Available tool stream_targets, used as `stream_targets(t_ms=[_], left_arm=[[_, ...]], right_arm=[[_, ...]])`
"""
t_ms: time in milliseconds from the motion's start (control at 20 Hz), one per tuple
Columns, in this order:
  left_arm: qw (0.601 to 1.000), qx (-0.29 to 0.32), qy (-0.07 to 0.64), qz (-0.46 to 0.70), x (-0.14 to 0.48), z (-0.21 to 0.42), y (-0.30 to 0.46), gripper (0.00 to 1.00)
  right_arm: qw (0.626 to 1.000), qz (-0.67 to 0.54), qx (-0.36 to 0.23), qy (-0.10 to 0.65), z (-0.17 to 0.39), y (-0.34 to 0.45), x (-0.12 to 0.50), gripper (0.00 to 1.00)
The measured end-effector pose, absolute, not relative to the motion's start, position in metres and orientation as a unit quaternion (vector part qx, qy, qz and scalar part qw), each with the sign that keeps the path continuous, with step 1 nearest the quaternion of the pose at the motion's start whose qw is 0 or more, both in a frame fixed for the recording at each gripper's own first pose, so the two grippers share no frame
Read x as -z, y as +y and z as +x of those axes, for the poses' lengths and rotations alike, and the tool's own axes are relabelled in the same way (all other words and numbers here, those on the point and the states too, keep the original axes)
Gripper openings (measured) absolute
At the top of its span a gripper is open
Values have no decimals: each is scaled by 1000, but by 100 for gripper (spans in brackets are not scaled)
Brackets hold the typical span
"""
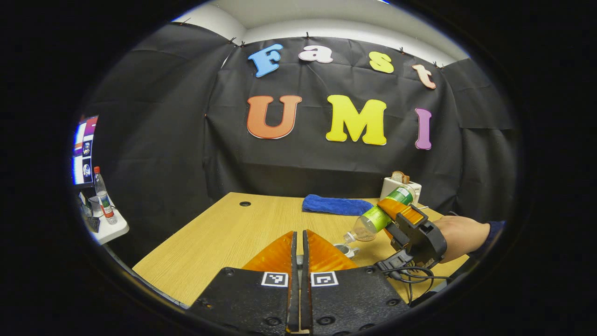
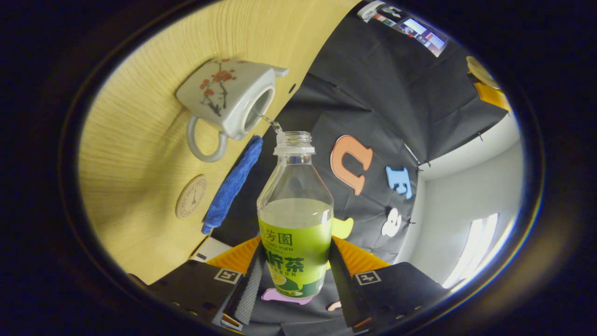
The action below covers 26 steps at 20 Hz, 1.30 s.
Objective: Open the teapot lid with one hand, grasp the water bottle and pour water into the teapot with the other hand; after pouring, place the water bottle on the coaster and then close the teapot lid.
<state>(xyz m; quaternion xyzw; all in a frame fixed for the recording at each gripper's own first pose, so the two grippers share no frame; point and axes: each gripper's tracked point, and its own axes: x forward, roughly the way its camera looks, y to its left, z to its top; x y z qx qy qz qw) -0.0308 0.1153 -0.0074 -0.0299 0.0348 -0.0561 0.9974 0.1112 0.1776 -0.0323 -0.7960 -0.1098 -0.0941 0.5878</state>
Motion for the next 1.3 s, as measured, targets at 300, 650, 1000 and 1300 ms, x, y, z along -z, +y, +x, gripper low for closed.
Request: stream_targets(t_ms=[300, 650, 1000, 1300], left_arm=[[997, 52, 39, -29, 10, -31, 118, 4], [997, 54, 37, -27, 8, -31, 115, 4], [998, 50, 40, -29, 10, -29, 117, 4], [997, 51, 43, -28, 12, -28, 118, 4]], right_arm=[[579, -801, 97, -117, 108, 181, 29, 74], [571, -806, 99, -120, 108, 184, 27, 74], [566, -810, 101, -116, 110, 182, 26, 74], [563, -811, 103, -122, 107, 185, 29, 74]])
